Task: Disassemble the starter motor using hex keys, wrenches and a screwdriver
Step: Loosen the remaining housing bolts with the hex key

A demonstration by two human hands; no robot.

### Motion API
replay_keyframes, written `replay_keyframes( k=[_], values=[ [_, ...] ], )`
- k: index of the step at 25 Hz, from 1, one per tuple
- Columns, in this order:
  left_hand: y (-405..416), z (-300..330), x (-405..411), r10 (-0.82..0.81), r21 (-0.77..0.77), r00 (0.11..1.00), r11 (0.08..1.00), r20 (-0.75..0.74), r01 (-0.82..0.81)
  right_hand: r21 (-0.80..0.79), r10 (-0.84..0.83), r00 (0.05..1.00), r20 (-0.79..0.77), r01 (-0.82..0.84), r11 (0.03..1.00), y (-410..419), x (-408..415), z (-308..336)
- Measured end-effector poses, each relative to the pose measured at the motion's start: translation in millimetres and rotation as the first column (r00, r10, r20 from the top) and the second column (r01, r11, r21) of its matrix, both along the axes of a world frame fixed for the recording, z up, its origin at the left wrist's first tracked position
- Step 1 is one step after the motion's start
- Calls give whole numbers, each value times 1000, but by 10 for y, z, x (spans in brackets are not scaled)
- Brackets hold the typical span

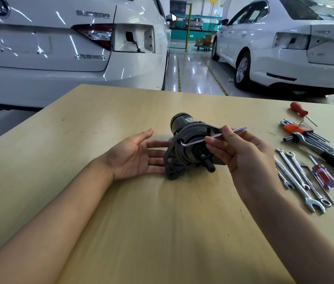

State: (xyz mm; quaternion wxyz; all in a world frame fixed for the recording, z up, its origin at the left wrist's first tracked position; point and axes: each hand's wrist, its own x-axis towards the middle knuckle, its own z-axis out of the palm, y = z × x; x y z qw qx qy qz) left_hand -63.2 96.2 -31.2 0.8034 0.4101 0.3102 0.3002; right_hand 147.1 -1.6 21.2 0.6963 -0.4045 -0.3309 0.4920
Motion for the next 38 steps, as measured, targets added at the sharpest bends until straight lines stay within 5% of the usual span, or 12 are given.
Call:
replay_keyframes(
  k=[9, 15, 17, 20, 24, 28, 29, 31, 34, 36, 38],
  values=[
    [-47, 42, 15, 13, -1, 999, 1000, -34, -13, 162, -138, 937, 321, 89, 983, 32, -120, 192],
    [-60, 41, 24, 31, 10, 998, 999, -46, -30, 258, -202, 689, 696, 22, 966, 196, -313, 491],
    [-66, 52, 26, 57, 14, 997, 998, -56, -56, 303, -249, 544, 802, -11, 953, 202, -415, 530],
    [-81, 55, 24, 72, 49, 996, 996, -47, -70, 317, -286, 179, 941, -183, 931, 192, -662, 557],
    [-61, -22, -29, 126, 82, 992, 989, -33, -122, 76, -236, -332, 913, -430, 899, 79, -887, 331],
    [-16, 14, -38, 16, 10, 998, 1000, -55, -15, -65, -278, -540, 795, -531, 845, -25, -802, 174],
    [-29, 21, -35, 11, 10, 999, 1000, -53, -11, -35, -327, -520, 789, -569, 821, -36, -769, 165],
    [-50, 15, -22, 19, -5, 999, 1000, -28, -19, 158, -385, -267, 883, -604, 781, -50, -687, 154],
    [-31, -12, -10, 79, 41, 996, 996, -33, -78, 477, -287, 537, 793, -255, 841, -37, -439, 161],
    [-24, -2, 13, 70, 31, 996, 997, -60, -68, 348, -85, 876, 475, -98, 932, -23, -246, 173],
    [-33, 24, 25, 67, 24, 996, 998, -56, -66, 180, 12, 972, 237, -56, 982, -12, -85, 144]
  ],
)
